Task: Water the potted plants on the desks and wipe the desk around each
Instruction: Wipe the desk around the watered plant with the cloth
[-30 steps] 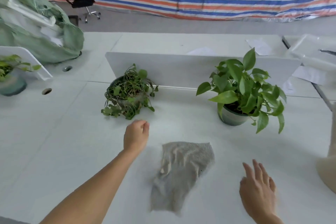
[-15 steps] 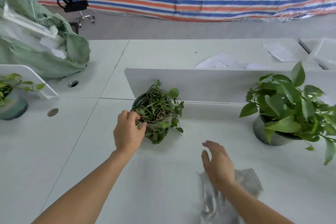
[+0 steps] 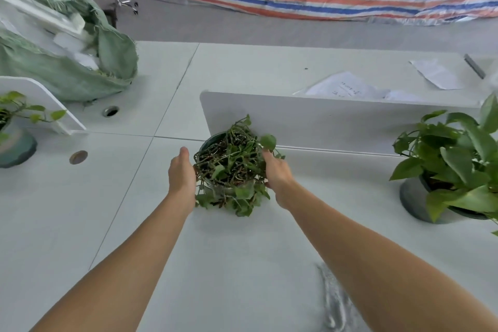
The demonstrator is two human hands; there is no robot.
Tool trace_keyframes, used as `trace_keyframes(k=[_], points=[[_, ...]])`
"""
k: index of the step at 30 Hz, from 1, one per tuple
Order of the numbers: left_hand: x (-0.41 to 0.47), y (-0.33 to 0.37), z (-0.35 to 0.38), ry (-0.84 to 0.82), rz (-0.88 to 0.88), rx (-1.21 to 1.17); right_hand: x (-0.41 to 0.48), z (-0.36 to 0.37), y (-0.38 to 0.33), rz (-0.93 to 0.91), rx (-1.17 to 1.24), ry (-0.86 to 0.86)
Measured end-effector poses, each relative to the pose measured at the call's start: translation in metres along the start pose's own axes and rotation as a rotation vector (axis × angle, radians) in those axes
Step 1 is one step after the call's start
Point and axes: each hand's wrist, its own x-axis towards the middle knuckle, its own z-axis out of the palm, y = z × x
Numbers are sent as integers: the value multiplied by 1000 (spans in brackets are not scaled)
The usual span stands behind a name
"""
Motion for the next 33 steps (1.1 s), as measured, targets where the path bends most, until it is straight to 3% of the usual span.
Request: trace_keyframes(k=[8, 11, 13, 16, 18, 20, 24, 27, 31, 33], points=[[27, 21, -23, 19, 85, 174, -6, 29, 30, -6, 43, -27], [22, 25, -25, 43, 147, 403, -16, 16, 32, -42, 65, -20], [11, 28, -21, 136, 277, 556, -22, -2, 36, -75, 23, 32], [-21, 34, 1, 238, 722, 612, -34, -45, 53, -181, -310, 230], [-52, 25, 27, 155, 995, 618, -50, -81, 75, -249, -614, 367], [-87, -7, 52, -37, 1109, 639, -70, -119, 109, -288, -707, 454], [-164, -130, 92, -411, 1161, 882, -95, -207, 176, -266, -732, 599], [-206, -213, 112, -664, 1076, 1178, -90, -262, 197, -193, -831, 656], [-208, -249, 118, -791, 1121, 1428, -72, -292, 200, -303, -922, 645], [-176, -240, 119, -683, 1138, 1438, -65, -299, 199, -389, -920, 644]])
